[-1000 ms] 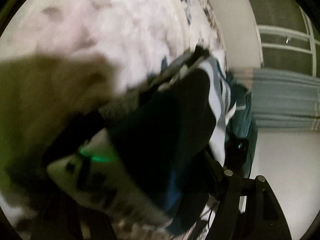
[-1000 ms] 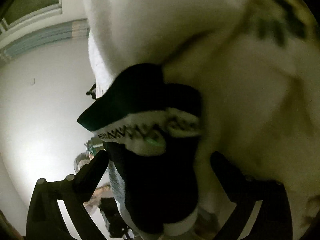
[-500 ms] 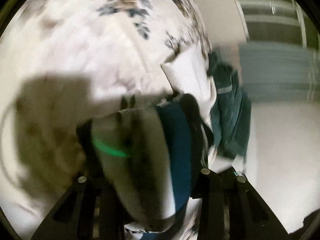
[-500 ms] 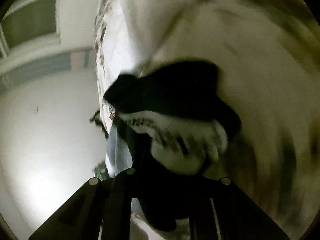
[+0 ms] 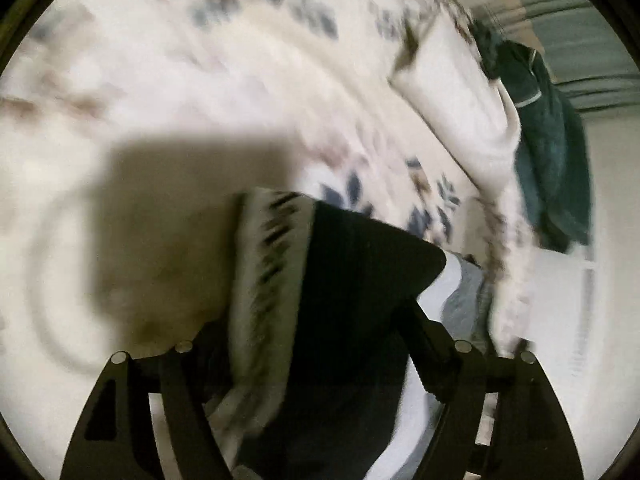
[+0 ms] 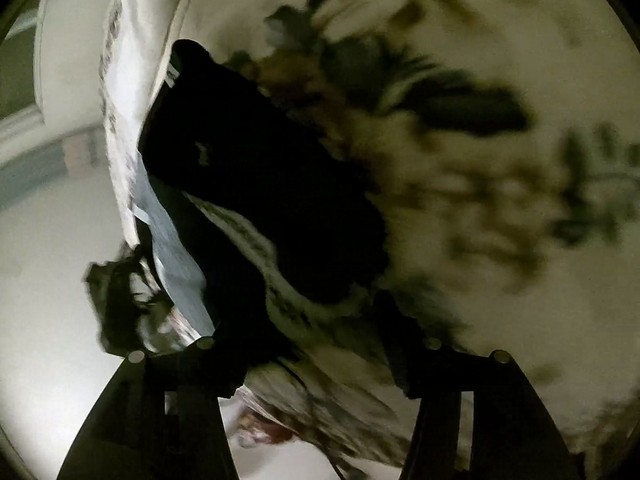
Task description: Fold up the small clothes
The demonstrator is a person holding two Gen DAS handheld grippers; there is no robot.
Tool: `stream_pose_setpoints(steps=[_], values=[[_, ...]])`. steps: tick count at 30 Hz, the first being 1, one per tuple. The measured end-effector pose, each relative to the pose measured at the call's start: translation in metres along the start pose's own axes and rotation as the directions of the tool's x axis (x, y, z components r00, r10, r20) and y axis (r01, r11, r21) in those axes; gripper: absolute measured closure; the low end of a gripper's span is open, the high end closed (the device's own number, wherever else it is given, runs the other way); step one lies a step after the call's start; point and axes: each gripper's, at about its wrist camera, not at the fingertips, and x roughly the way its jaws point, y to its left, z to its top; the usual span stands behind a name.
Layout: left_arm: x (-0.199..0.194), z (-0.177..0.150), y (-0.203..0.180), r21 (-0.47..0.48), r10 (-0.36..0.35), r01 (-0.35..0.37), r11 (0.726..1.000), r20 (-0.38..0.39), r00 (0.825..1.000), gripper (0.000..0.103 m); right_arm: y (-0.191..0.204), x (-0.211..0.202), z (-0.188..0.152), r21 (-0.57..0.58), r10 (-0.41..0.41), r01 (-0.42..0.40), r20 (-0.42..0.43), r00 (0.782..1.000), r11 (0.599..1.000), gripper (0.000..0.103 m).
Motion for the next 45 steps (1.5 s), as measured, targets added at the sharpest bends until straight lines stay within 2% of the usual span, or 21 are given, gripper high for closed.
stream_pose_setpoints(steps=[2,4,5,8,11,15,16,17,18,21,23,25,28,29,30,32,35,36,38,42,45], values=[[-0.029,-0.027,0.001,0.022,0.121,-0.124,0.992,0.086,0.989,0.022,-0.01,-0.018,-0.002,-0.012,-0.044,0.043,-0.024,0.999,0.999,0.044],[-0.048,-0.057,0.007,0.017,0.217,-0.221,0.975,0.138,0.966,0.012,-0.016,-0.038,-0.002,-0.029,-0.088,0.087,-0.024,0.996,0.996,0.044],[-0.051,-0.065,0.012,0.007,0.253,-0.257,0.966,0.144,0.957,0.006,-0.022,-0.045,-0.006,-0.045,-0.107,0.106,-0.023,0.994,0.993,0.044],[-0.052,-0.119,0.038,-0.037,0.379,-0.378,0.925,0.129,0.916,0.006,-0.002,-0.065,0.006,-0.133,-0.15,0.153,0.033,0.988,0.979,0.044],[-0.027,-0.165,0.066,-0.088,0.435,-0.429,0.899,0.052,0.899,0.006,0.049,-0.061,0.03,-0.239,-0.155,0.171,0.086,0.984,0.956,0.044],[0.005,-0.192,0.084,-0.108,0.468,-0.461,0.881,0.053,0.882,0.0,0.083,-0.027,0.057,-0.365,-0.175,0.195,0.087,0.981,0.91,0.044],[0.011,-0.191,0.083,-0.105,0.484,-0.476,0.873,0.068,0.873,0.0,0.091,-0.014,0.062,-0.388,-0.178,0.189,0.064,0.982,0.902,0.048],[0.016,-0.189,0.083,-0.109,0.5,-0.492,0.864,0.063,0.864,0.0,0.094,-0.007,0.063,-0.405,-0.174,0.178,0.048,0.984,0.897,0.088],[0.02,-0.185,0.083,-0.12,0.505,-0.497,0.86,0.057,0.861,0.0,0.093,-0.008,0.063,-0.394,-0.17,0.177,0.053,0.984,0.902,0.095],[0.028,-0.176,0.084,-0.153,0.516,-0.505,0.85,0.039,0.856,0.0,0.088,-0.03,0.063,-0.367,-0.175,0.22,0.154,0.972,0.904,0.096],[0.031,-0.173,0.085,-0.154,0.517,-0.505,0.849,0.045,0.855,0.0,0.073,-0.029,0.068,-0.339,-0.188,0.214,0.108,0.976,0.916,0.096],[0.033,-0.17,0.086,-0.149,0.518,-0.508,0.849,0.037,0.855,0.0,0.068,-0.02,0.074,-0.353,-0.211,0.205,0.023,0.977,0.913,0.094],[0.029,-0.168,0.095,-0.14,0.507,-0.5,0.854,0.016,0.862,0.0,0.078,-0.032,0.089,-0.347,-0.159,0.157,0.022,0.987,0.925,0.076],[0.029,-0.167,0.096,-0.139,0.503,-0.496,0.857,0.014,0.864,0.0,0.083,-0.04,0.099,-0.344,-0.112,0.123,0.05,0.992,0.931,0.053],[0.032,-0.163,0.096,-0.139,0.501,-0.495,0.858,0.015,0.865,0.0,0.088,-0.045,0.108,-0.34,-0.086,0.108,0.079,0.993,0.934,0.038],[0.033,-0.158,0.099,-0.138,0.507,-0.499,0.855,0.022,0.862,0.0,0.105,-0.041,0.131,-0.347,-0.044,0.081,0.111,0.993,0.935,0.036],[0.033,-0.154,0.097,-0.138,0.521,-0.512,0.848,0.036,0.853,0.0,0.128,-0.009,0.169,-0.373,-0.015,0.037,0.064,0.998,0.927,0.037],[0.033,-0.16,0.094,-0.138,0.522,-0.513,0.847,0.038,0.852,0.0,0.134,0.002,0.178,-0.379,0.013,0.001,0.036,0.999,0.926,0.048],[0.035,-0.165,0.09,-0.138,0.524,-0.515,0.846,0.037,0.851,0.0,0.153,0.011,0.18,-0.435,0.004,0.033,0.082,0.997,0.9,0.096],[0.036,-0.166,0.086,-0.136,0.523,-0.514,0.847,0.04,0.851,0.0,0.182,-0.007,0.172,-0.521,0.022,0.095,0.215,0.976,0.848,0.097],[0.032,-0.173,0.085,-0.133,0.518,-0.508,0.851,0.048,0.854,0.0,0.183,-0.013,0.174,-0.512,0.0,0.152,0.284,0.959,0.845,0.097]])
